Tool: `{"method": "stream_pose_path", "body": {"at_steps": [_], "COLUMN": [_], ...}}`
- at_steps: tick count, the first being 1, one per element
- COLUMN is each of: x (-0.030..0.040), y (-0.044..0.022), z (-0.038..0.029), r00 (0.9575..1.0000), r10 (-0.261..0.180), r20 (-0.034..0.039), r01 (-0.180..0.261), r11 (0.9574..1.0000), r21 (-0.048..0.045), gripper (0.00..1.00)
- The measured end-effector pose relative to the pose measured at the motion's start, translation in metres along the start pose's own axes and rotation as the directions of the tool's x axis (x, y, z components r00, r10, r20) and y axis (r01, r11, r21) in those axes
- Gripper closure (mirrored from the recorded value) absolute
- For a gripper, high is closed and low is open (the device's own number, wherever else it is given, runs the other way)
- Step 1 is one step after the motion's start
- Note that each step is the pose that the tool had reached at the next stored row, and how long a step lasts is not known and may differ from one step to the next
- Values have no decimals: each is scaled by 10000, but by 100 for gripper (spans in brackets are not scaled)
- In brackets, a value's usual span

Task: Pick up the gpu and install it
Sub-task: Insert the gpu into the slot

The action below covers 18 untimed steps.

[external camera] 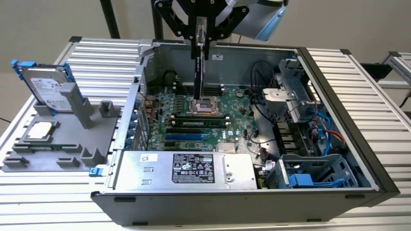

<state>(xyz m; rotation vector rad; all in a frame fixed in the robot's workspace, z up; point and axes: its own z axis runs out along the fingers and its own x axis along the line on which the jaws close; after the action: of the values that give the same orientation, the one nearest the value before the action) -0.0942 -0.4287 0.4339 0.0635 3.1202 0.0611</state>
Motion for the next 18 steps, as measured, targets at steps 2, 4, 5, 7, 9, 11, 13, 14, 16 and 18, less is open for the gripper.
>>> {"method": "stream_pose_path", "body": {"at_steps": [2,4,5,7,9,11,13,14,16,18], "x": [0,0,0,0,0,0,0,0,0,0], "y": [0,0,0,0,0,0,0,0,0,0], "z": [0,0,0,0,0,0,0,0,0,0], "r00": [10000,10000,10000,10000,10000,10000,9999,9999,9999,9999], "r10": [-17,-34,-44,-61,-78,-94,-113,-123,-147,-170], "r20": [-2,-2,-2,-3,-4,-4,-5,-6,-6,-7], "r01": [17,34,44,61,78,94,113,123,147,170], "r11": [10000,10000,10000,10000,10000,10000,9999,9999,9999,9999], "r21": [0,-1,-1,-1,-1,-2,-2,-3,-3,-4], "gripper": [100,100,100,100,100,100,100,100,100,100]}}
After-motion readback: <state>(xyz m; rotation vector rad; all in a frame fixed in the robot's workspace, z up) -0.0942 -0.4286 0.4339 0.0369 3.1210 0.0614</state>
